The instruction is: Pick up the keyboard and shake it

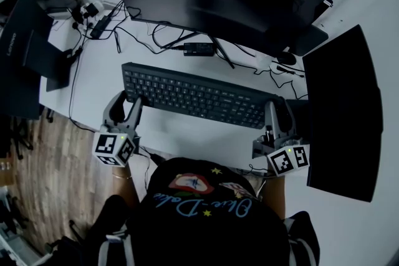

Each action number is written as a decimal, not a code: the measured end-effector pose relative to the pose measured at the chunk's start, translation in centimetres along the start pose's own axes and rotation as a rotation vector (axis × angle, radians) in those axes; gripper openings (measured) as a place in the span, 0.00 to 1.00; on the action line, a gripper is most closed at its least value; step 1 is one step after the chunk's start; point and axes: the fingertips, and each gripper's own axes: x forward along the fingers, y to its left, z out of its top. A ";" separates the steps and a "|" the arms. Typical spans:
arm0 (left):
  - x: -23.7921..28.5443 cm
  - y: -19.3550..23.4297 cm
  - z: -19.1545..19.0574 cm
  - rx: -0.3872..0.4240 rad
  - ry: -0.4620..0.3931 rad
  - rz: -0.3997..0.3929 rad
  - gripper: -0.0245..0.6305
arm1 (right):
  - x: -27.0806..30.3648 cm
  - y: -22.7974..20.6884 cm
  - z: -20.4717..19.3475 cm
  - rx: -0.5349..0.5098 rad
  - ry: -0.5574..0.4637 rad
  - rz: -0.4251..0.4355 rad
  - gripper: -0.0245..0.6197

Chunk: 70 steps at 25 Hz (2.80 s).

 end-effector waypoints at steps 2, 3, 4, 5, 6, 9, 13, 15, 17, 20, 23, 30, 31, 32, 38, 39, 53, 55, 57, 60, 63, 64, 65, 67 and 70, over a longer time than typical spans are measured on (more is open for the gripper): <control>0.1 0.3 -0.8 0.000 0.028 0.011 0.33 | 0.2 -0.4 -0.9 0.018 0.022 -0.008 0.27; 0.1 0.5 -1.2 0.001 0.044 0.017 0.33 | 0.2 -0.6 -1.4 0.028 0.034 -0.013 0.27; 0.1 0.7 -1.6 -0.001 0.055 0.021 0.33 | 0.2 -0.8 -2.0 0.040 0.047 -0.019 0.27; 0.1 0.8 -1.9 -0.006 0.063 0.024 0.33 | 0.2 -1.0 -2.6 0.055 0.059 -0.025 0.27; 0.2 0.9 -2.3 -0.010 0.070 0.027 0.33 | 0.1 -1.2 -3.2 0.072 0.070 -0.032 0.27; 0.3 1.2 -3.8 -0.025 0.100 0.028 0.33 | -0.1 -1.9 -4.8 0.118 0.103 -0.054 0.26; 0.5 2.0 -6.1 -0.054 0.157 0.043 0.33 | -0.2 -2.5 -7.4 0.165 0.155 -0.082 0.25; 0.3 2.2 -7.3 -0.071 0.185 0.048 0.33 | -0.5 -2.8 -8.4 0.184 0.167 -0.094 0.24; 0.2 2.3 -8.2 -0.081 0.207 0.051 0.33 | -0.7 -3.0 -9.2 0.192 0.180 -0.104 0.24; 0.0 2.2 -9.2 -0.094 0.233 0.048 0.33 | -0.9 -3.3 -9.9 0.195 0.200 -0.116 0.24; 0.0 2.0 -10.0 -0.101 0.256 0.045 0.33 | -1.2 -3.7 -10.5 0.202 0.220 -0.127 0.24; 0.3 2.0 -11.5 -0.110 0.308 0.051 0.33 | -1.6 -4.8 -12.6 0.225 0.271 -0.155 0.24; 0.4 2.1 -11.8 -0.112 0.319 0.053 0.33 | -1.6 -4.9 -12.9 0.227 0.280 -0.159 0.25; 0.4 2.1 -12.2 -0.115 0.330 0.054 0.33 | -1.6 -5.0 -13.2 0.228 0.289 -0.163 0.25; 0.5 2.2 -13.8 -0.132 0.370 0.052 0.33 | -1.6 -5.6 -14.6 0.245 0.326 -0.179 0.25; 0.5 2.2 -14.0 -0.135 0.378 0.051 0.33 | -1.7 -5.8 -14.9 0.248 0.333 -0.182 0.25; 0.8 2.6 -17.4 -0.162 0.488 0.053 0.33 | -2.2 -7.2 -18.8 0.297 0.443 -0.231 0.25; 0.9 2.4 -17.9 -0.174 0.513 0.049 0.33 | -2.4 -7.6 -19.3 0.300 0.466 -0.243 0.25; 0.9 2.4 -18.2 -0.178 0.532 0.045 0.33 | -2.5 -7.8 -19.9 0.305 0.484 -0.252 0.25; 1.3 2.4 -17.9 -0.184 0.542 0.053 0.33 | -2.4 -8.3 -20.8 0.314 0.506 -0.256 0.25; 1.5 3.0 -18.5 -0.179 0.562 0.067 0.33 | -2.0 -8.4 -21.1 0.314 0.513 -0.260 0.25; 1.5 3.1 -18.8 -0.180 0.569 0.068 0.33 | -2.0 -8.3 -21.1 0.314 0.516 -0.261 0.25; 1.5 3.0 -18.9 -0.183 0.572 0.066 0.33 | -1.9 -8.3 -21.1 0.312 0.520 -0.263 0.25; 1.6 3.1 -19.0 -0.183 0.580 0.072 0.33 | -1.6 -8.2 -21.1 0.305 0.528 -0.263 0.25; 1.6 3.2 -19.5 -0.183 0.595 0.084 0.33 | -1.4 -8.5 -21.5 0.295 0.544 -0.271 0.25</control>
